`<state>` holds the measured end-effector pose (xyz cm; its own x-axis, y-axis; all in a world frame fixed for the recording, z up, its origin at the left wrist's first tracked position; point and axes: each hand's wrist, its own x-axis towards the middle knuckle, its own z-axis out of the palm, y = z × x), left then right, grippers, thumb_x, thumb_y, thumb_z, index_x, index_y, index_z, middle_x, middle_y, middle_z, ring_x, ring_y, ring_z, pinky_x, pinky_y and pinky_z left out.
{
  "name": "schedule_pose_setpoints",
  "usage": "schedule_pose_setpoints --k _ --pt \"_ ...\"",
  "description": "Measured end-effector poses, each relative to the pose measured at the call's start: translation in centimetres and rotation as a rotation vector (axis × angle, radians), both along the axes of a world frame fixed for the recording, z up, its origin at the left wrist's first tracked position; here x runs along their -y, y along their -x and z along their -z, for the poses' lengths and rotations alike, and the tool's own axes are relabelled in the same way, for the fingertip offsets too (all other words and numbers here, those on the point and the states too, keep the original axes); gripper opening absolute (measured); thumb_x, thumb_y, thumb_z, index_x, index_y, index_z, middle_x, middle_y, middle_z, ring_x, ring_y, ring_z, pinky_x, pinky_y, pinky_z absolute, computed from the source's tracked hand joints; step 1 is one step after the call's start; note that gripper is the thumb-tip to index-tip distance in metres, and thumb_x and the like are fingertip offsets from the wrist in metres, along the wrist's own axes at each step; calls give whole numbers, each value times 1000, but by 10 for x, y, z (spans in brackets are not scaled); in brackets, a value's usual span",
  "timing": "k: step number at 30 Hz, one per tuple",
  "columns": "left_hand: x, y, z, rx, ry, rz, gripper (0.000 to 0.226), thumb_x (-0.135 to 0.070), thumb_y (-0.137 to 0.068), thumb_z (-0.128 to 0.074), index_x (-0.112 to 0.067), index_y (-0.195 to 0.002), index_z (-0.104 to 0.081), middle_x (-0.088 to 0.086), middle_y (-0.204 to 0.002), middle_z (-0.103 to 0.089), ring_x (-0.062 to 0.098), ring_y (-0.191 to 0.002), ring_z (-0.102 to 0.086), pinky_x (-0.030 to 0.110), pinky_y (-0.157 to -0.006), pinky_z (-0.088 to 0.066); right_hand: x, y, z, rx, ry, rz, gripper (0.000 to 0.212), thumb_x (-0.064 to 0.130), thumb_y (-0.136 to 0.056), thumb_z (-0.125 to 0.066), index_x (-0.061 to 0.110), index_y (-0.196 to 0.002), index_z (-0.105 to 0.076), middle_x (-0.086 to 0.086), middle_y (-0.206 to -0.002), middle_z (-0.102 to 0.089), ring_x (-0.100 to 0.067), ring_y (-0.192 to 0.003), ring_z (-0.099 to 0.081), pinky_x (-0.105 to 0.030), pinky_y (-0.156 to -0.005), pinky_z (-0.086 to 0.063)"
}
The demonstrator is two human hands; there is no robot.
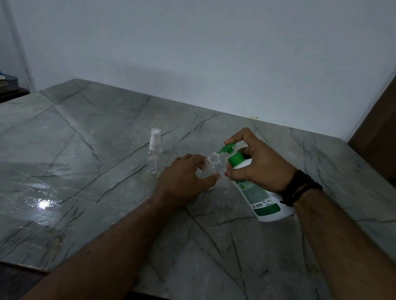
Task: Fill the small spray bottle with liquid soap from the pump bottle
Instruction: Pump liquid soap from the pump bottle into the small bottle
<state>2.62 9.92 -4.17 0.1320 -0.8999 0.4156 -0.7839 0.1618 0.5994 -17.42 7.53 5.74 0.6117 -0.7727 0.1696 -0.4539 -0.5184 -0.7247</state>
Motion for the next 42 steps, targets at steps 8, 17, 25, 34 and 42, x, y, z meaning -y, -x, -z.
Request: schedule_pose_setpoints --k 8,17,25,34,42 --pt "-1 0 0 -13 6 10 58 -68 -75 -59 -29 -118 -58 -11 -109 -58 8 -95 -55 33 -81 -51 -1 -2 1 3 0 2 63 0 -74 -78 36 -119 -52 -10 -88 -73 -36 -81 -70 -52 -77 -60" --pt "0 0 1 -12 12 6 65 -76 -69 -52 -31 -116 -58 -16 -102 -54 6 -92 -54 30 -77 -50 -3 -2 0 3 1 -1 66 -2 -74 -78 35 -122 -52 -12 -91 -73 -37 -85 -70 -53 -79 -59" --pt "1 0 2 -13 24 -14 68 -81 -65 -48 -34 -112 -59 -19 -98 -53 4 -89 -53 28 -74 -49 -1 1 0 2 -8 -3 58 2 -75 -79 33 -116 -51 -9 -89 -73 -34 -81 -70 -54 -79 -59" --pt "1 0 3 -11 29 -11 67 -81 -64 -48 -34 -112 -59 -20 -97 -51 3 -88 -53 29 -75 -51 -2 -1 1 2 -5 -12 61 2 -74 -78 35 -118 -52 -11 -89 -73 -37 -81 -70 -55 -77 -59" --pt "3 -1 4 0 29 -8 67 -81 -66 -49 -35 -114 -58 -22 -98 -50 2 -89 -54 29 -75 -51 -2 -4 2 2 3 -13 65 -1 -73 -78 36 -121 -53 -12 -89 -72 -39 -82 -69 -54 -77 -60"
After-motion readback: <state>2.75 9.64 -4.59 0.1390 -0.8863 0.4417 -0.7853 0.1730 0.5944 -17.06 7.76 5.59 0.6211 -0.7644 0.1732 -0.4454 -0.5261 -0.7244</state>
